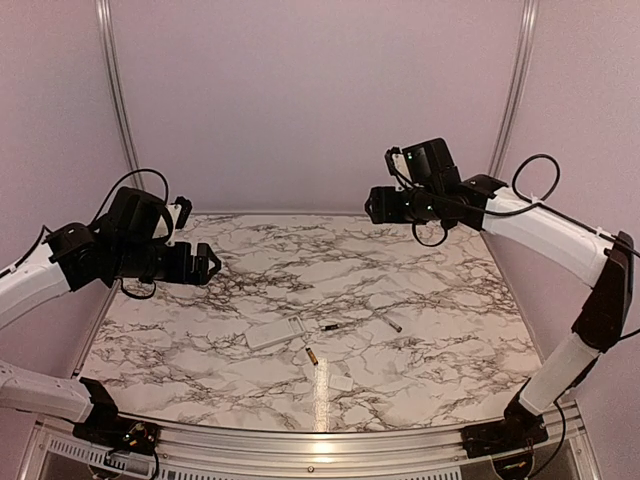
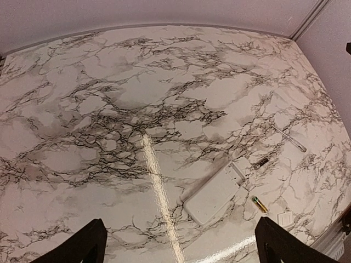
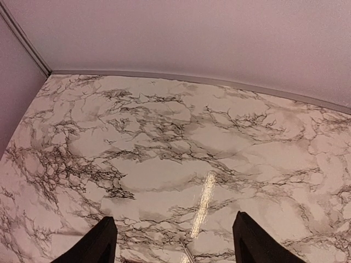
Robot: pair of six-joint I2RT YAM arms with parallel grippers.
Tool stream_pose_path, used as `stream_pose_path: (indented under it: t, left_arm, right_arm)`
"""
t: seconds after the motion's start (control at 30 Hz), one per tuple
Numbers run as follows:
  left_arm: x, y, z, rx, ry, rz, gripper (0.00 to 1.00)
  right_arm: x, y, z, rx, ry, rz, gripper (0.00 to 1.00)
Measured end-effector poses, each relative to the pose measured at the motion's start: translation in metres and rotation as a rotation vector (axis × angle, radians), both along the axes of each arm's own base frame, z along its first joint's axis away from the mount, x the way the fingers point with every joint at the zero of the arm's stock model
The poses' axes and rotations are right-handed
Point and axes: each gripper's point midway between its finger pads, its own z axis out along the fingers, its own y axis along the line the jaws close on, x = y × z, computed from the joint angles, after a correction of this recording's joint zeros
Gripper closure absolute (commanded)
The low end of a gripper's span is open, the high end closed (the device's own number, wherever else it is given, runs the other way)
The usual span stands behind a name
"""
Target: Unload the batteries from the remote control
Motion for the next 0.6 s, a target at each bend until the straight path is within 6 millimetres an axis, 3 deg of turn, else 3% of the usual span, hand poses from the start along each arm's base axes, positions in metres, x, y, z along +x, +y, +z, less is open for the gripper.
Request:
stream_pose_path:
  t: [0.1,0.33,0.47,0.6]
  left_arm:
    - [0.005,0.0,0.005,0.015,-0.018,0.008,0.01]
    - [0.022,0.005,0.022,0.051,-0.068,0.064,0.01]
    - [0.029,0.012,0.04,0.057,-0.121,0.11,0.01]
    - [0.035,0.019,0.058,0.067,-0.164,0.158,0.01]
  right_arm:
    - [0.001,0.001,0.01,0.004,-0.016,0.005,0.02]
    - [0.002,-0.001,0.029,0.016,-0.04,0.041,0.01]
    - [0.006,-0.02,0.041,0.028,-0.056,0.024,0.02]
    - [0.005,-0.05,0.067,0.082,-0.09,0.007,0.02]
